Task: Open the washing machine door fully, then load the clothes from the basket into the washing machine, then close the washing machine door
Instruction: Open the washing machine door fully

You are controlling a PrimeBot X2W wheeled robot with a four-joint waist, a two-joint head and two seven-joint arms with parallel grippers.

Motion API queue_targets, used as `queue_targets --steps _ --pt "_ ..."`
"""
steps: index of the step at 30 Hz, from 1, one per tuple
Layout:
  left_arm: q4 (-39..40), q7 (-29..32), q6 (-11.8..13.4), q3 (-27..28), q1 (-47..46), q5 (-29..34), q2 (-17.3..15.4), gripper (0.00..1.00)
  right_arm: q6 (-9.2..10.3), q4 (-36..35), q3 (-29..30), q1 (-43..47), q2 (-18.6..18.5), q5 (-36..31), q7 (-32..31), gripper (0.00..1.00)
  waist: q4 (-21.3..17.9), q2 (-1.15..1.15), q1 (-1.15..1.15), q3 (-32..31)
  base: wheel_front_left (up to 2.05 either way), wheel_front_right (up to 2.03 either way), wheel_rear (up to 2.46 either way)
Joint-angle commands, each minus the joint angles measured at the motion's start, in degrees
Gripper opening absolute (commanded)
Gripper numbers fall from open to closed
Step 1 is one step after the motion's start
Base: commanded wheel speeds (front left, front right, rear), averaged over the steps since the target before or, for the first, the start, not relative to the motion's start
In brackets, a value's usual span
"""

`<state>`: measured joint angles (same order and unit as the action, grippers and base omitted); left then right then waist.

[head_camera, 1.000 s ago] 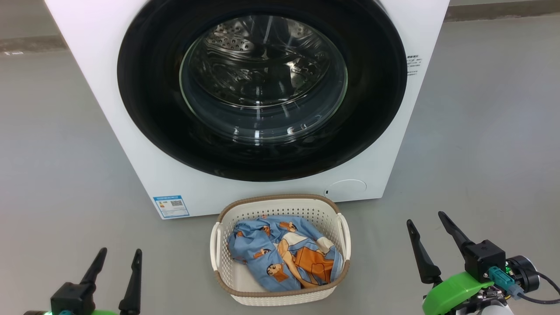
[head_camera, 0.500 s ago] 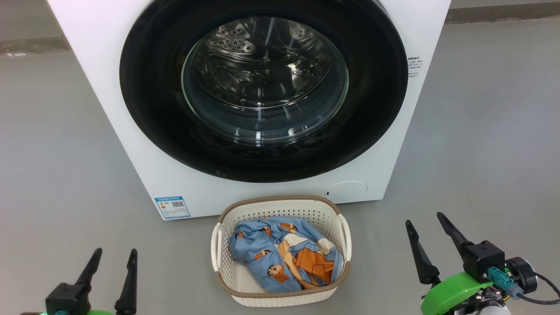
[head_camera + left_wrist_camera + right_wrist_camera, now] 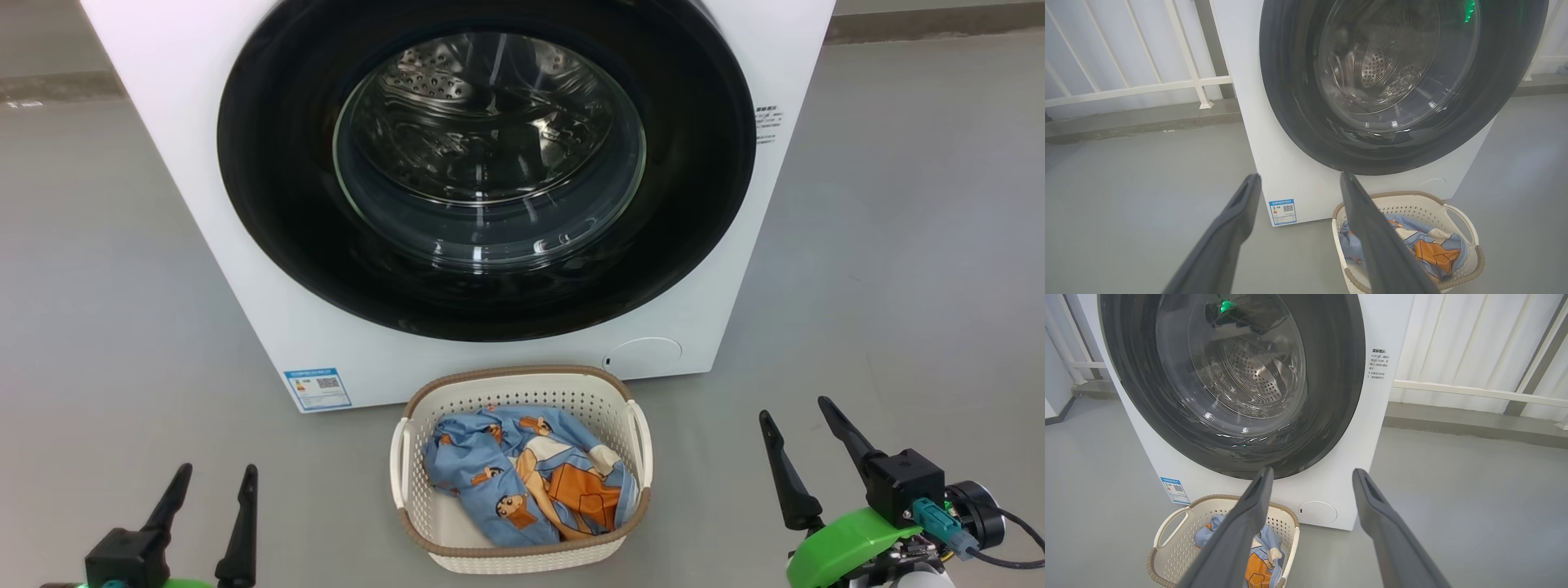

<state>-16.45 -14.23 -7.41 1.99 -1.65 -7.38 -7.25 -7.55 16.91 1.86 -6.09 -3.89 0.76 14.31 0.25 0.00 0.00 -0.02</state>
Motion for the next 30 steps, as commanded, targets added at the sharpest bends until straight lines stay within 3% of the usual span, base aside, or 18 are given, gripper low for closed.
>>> queue_targets --steps 1,21,30 --pt "1.3 -0.8 -0.1 1.7 -2.5 -0.1 -1.4 1.00 0.06 -1.4 -1.5 -1.8 -0.2 0.8 0.7 1.00 0.0 0.00 0.00 0.0 0.46 0.19 -0.65" --pt "2.3 -0.8 -0.1 2.3 -2.8 0.3 -1.3 1.00 0.06 -1.4 -1.6 -1.6 0.1 1.0 0.7 1.00 0.0 0.00 0.00 0.4 1.14 0.73 -1.87" --pt "2.4 -0.8 -0.1 2.1 -2.8 -0.1 -1.3 1.00 0.06 -1.4 -1.5 -1.7 0.1 1.0 0.7 1.00 0.0 0.00 0.00 0.4 0.47 0.45 -0.93"
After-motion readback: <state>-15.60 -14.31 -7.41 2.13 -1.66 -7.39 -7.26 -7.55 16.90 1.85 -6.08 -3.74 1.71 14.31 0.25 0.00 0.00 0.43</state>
